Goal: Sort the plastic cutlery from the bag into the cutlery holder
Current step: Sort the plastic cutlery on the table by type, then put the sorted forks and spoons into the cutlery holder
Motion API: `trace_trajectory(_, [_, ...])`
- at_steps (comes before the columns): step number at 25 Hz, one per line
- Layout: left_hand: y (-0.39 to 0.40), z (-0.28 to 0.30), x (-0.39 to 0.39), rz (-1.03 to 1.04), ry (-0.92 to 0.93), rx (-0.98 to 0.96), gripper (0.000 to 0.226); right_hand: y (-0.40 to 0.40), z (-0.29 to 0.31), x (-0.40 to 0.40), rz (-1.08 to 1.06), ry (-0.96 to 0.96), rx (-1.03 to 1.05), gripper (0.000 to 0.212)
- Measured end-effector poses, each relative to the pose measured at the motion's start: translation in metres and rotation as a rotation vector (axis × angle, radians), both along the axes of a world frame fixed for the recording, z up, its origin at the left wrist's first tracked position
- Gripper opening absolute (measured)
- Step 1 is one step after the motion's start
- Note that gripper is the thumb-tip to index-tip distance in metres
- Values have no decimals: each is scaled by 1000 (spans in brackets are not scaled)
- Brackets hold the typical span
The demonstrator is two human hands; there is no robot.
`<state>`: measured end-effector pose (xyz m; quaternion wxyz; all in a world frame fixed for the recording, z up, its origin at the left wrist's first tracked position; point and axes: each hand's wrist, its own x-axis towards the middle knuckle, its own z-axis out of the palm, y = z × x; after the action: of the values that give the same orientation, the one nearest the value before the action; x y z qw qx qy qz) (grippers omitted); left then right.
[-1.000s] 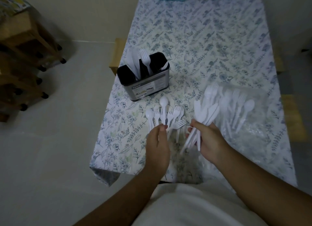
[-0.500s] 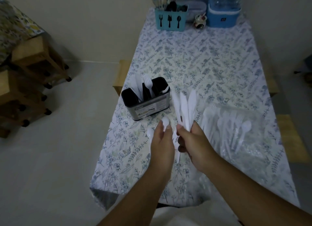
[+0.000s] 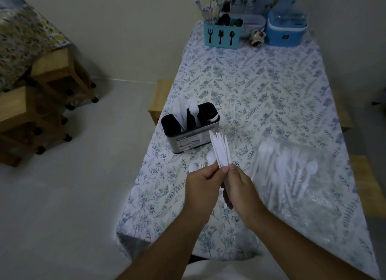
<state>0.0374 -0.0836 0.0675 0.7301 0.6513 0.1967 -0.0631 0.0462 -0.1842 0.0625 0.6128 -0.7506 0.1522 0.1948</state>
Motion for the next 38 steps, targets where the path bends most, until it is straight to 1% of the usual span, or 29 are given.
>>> trace_trajectory(2, [9, -3, 1, 3, -8, 9, 17, -1, 2, 7, 91, 4, -34, 36])
trace_trajectory(6, [32, -15, 2, -29, -22, -9, 21, -8, -8, 29, 358, -1, -94, 29])
trace_trajectory(8, [45, -18, 8, -55, -64, 48, 23, -7, -9, 43, 441, -20, -123, 26])
trace_trajectory(10, [58, -15, 20, -72, -129, 158, 25, 0, -2, 57, 441, -77, -103, 22])
trace_trajectory(12, [71, -4, 36, -77, -221, 293, 28, 13, 10, 76, 387, -196, -122, 17])
trace_trajectory(14, [85, 11, 57, -71, -326, 398, 28, 30, 26, 96, 348, -297, -121, 18])
trace_trajectory(17, [108, 31, 92, -72, -475, 485, 28, 52, 50, 127, 381, -499, -275, 25])
trace_trajectory(19, [119, 42, 113, -60, -553, 533, 28, 64, 59, 147, 369, -613, -322, 25])
trace_trajectory(23, [126, 42, 138, 3, -615, 598, 29, 80, 53, 173, 329, -746, -387, 31])
trace_trajectory(25, [127, 28, 142, 27, -607, 608, 29, 82, 42, 177, 339, -758, -421, 29])
trace_trajectory(28, [125, 4, 138, 3, -532, 622, 26, 82, 22, 175, 415, -663, -445, 29])
trace_trajectory(30, [124, -8, 129, -45, -455, 732, 20, 81, 11, 168, 500, -586, -506, 29])
trace_trajectory(32, [122, -14, 122, -59, -398, 857, 21, 79, 4, 160, 533, -553, -602, 30])
trace_trajectory(34, [121, -13, 117, -34, -356, 925, 23, 74, 3, 156, 524, -536, -663, 37])
trace_trajectory(35, [121, -10, 115, -22, -342, 942, 25, 71, 5, 153, 499, -530, -661, 41])
trace_trajectory(37, [119, -5, 105, 24, -359, 949, 26, 63, 7, 144, 409, -548, -597, 43])
trace_trajectory(38, [117, -3, 97, 69, -382, 922, 25, 59, 8, 136, 364, -557, -556, 41])
